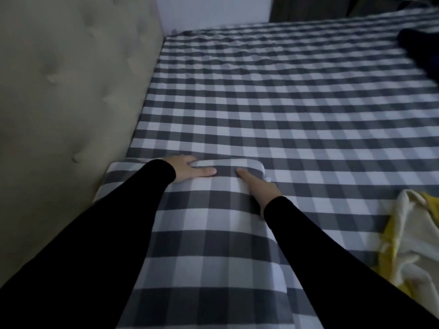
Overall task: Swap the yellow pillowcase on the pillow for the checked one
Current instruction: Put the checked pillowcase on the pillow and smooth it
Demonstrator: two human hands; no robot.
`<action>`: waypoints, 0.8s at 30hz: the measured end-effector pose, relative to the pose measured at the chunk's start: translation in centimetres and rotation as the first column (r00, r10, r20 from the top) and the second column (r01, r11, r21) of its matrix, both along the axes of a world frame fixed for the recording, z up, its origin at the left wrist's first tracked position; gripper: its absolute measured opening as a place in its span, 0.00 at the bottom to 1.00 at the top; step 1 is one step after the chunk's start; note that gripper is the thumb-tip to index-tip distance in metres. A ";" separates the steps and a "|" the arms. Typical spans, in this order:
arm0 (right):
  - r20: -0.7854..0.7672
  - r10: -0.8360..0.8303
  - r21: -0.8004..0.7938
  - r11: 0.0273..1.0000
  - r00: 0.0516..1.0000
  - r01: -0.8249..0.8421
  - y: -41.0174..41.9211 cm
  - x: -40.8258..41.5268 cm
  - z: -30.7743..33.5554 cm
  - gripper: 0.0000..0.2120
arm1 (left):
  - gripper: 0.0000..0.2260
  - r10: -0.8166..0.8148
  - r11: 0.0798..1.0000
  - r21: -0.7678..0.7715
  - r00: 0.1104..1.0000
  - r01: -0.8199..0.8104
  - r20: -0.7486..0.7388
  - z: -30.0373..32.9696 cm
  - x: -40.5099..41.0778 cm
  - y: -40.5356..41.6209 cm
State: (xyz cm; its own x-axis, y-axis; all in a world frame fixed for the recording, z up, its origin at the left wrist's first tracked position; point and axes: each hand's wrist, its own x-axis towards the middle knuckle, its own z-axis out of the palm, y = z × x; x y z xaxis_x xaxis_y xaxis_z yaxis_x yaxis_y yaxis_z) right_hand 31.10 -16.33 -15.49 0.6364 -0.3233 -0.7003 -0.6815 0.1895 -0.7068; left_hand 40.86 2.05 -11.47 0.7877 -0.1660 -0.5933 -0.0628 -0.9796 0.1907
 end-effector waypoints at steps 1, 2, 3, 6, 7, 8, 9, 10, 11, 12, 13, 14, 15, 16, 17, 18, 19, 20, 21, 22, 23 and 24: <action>0.003 -0.017 0.039 0.999 1.000 0.017 -0.2 0.0 0.2 0.54 | 0.49 -0.001 1.000 0.018 1.000 0.001 -0.008 0.4 0.2 -0.2; 0.016 -0.024 0.083 0.996 1.000 0.022 -0.4 -0.1 0.4 0.51 | 0.50 -0.005 1.000 0.031 1.000 0.005 -0.010 0.9 0.4 -0.2; 0.036 -0.015 0.132 0.991 0.999 0.010 -0.6 -0.2 0.5 0.46 | 0.50 -0.005 1.000 0.025 1.000 0.005 -0.014 1.5 0.8 -0.1; 0.148 0.104 0.300 0.943 0.983 -0.145 -1.3 -0.5 1.5 0.32 | 0.47 0.049 0.998 -0.049 0.998 -0.050 -0.025 3.5 1.8 0.3; 0.181 0.134 0.348 0.918 0.974 -0.191 -1.4 -0.6 1.8 0.28 | 0.47 0.064 0.995 -0.076 0.997 -0.067 -0.034 3.8 2.0 0.4; 0.193 0.149 0.383 0.898 0.970 -0.215 -1.5 -0.5 1.7 0.22 | 0.48 0.071 0.993 -0.091 0.996 -0.075 -0.046 3.9 1.8 0.4; 0.188 0.153 0.412 0.885 0.970 -0.219 -1.4 -0.6 2.1 0.17 | 0.48 0.072 0.993 -0.091 0.995 -0.077 -0.063 3.7 1.5 0.3; 0.173 0.151 0.423 0.881 0.973 -0.212 -1.3 -0.4 1.8 0.13 | 0.48 0.072 0.994 -0.080 0.994 -0.079 -0.082 3.3 1.3 0.3; 0.151 0.153 0.414 0.887 0.977 -0.203 -1.2 -0.3 1.6 0.13 | 0.47 0.079 0.994 -0.063 0.991 -0.086 -0.107 2.8 1.0 0.2; 0.126 0.155 0.364 0.911 0.980 -0.191 -1.1 -0.1 1.3 0.18 | 0.47 0.079 0.995 -0.045 0.989 -0.085 -0.128 2.4 0.7 0.2; 0.099 0.144 0.267 0.949 0.985 -0.166 -1.0 0.2 0.8 0.29 | 0.47 0.065 0.997 -0.036 0.988 -0.071 -0.137 2.0 0.6 0.1; 0.074 0.113 0.103 0.987 0.991 -0.120 -0.6 0.5 0.4 0.40 | 0.47 0.036 0.998 -0.037 0.992 -0.041 -0.124 1.5 0.5 0.2; 0.079 0.101 -0.161 0.983 0.992 -0.088 -0.1 0.8 0.3 0.46 | 0.46 0.006 0.999 -0.041 0.996 -0.010 -0.094 1.2 0.5 0.3; 0.105 0.136 -0.428 0.900 0.985 -0.079 0.5 1.2 0.4 0.45 | 0.44 -0.011 0.999 -0.045 0.998 0.008 -0.058 0.9 0.5 0.5; 0.123 0.233 -0.645 0.757 0.965 -0.101 1.4 1.7 0.9 0.41 | 0.41 -0.019 0.999 -0.052 1.000 0.017 -0.025 0.7 0.5 0.7; 0.105 0.382 -0.788 0.595 0.918 -0.157 2.4 2.4 1.6 0.36 | 0.39 -0.017 0.999 -0.051 1.000 0.017 0.001 0.7 0.6 1.0; 0.046 0.541 -0.858 0.453 0.840 -0.244 3.4 3.3 2.4 0.31 | 0.38 -0.019 0.999 -0.044 1.000 0.020 0.020 0.5 0.8 1.7; -0.047 0.663 -0.867 0.344 0.747 -0.360 4.1 4.3 2.5 0.28 | 0.40 -0.021 1.000 -0.023 1.000 0.021 0.024 0.4 1.0 2.6; -0.151 0.736 -0.832 0.265 0.660 -0.487 4.4 5.1 2.6 0.27 | 0.42 -0.017 1.000 0.003 1.000 0.017 0.017 0.3 1.3 3.7; -0.231 0.768 -0.763 0.238 0.597 -0.601 4.4 5.7 2.5 0.28 | 0.44 0.001 1.000 0.026 1.000 -0.001 0.006 0.1 1.5 5.1; -0.281 0.774 -0.694 0.244 0.567 -0.678 4.2 5.9 2.4 0.30 | 0.45 0.027 0.999 0.047 1.000 -0.027 -0.010 0.0 1.7 6.4; -0.299 0.771 -0.650 0.267 0.562 -0.711 3.9 6.0 2.2 0.32 | 0.46 0.056 0.995 0.083 0.998 -0.054 -0.021 -0.2 1.8 7.6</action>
